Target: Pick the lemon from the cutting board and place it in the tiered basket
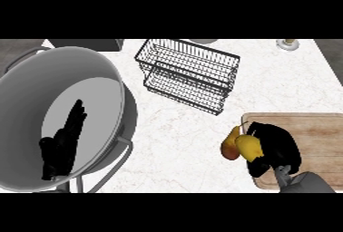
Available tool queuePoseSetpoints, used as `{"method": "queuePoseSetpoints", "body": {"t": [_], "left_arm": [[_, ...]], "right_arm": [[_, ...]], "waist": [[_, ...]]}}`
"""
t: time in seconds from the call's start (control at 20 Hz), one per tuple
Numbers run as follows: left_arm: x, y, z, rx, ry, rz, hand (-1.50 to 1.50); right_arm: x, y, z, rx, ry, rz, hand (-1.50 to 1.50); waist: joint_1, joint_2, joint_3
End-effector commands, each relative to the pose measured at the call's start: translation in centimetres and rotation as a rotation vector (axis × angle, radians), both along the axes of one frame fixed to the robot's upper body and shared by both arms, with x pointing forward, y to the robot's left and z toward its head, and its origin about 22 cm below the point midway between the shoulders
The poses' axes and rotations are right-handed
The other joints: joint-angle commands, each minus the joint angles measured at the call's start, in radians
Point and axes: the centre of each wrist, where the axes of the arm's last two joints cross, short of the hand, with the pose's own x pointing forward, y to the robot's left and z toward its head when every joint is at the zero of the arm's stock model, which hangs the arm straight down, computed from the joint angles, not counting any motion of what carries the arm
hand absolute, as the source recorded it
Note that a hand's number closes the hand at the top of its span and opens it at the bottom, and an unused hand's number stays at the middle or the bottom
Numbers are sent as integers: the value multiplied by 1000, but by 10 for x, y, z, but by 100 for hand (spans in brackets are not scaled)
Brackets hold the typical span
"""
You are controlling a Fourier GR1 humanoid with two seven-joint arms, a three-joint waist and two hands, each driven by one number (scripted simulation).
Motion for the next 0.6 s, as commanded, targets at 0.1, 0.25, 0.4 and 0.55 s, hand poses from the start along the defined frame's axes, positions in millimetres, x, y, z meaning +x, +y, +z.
{"method": "queuePoseSetpoints", "body": {"t": [0.1, 0.25, 0.4, 0.55], "left_arm": [[-33, -11, -41, -56, 144, 46, 0], [-40, 4, -44, -47, 166, 59, 0], [-30, 9, -40, -38, 149, 52, 0], [-29, 7, -41, -54, 150, 57, 0]], "right_arm": [[-13, 33, 63, 230, -222, -31, 150], [-30, 31, 99, 309, -340, -70, 150], [-38, 36, 137, 389, -497, -74, 150], [-67, 35, 171, 318, -625, -17, 150]], "waist": [[-27, 6, -18], [-39, 3, -19], [-33, 8, -19], [-41, 5, -20]]}}
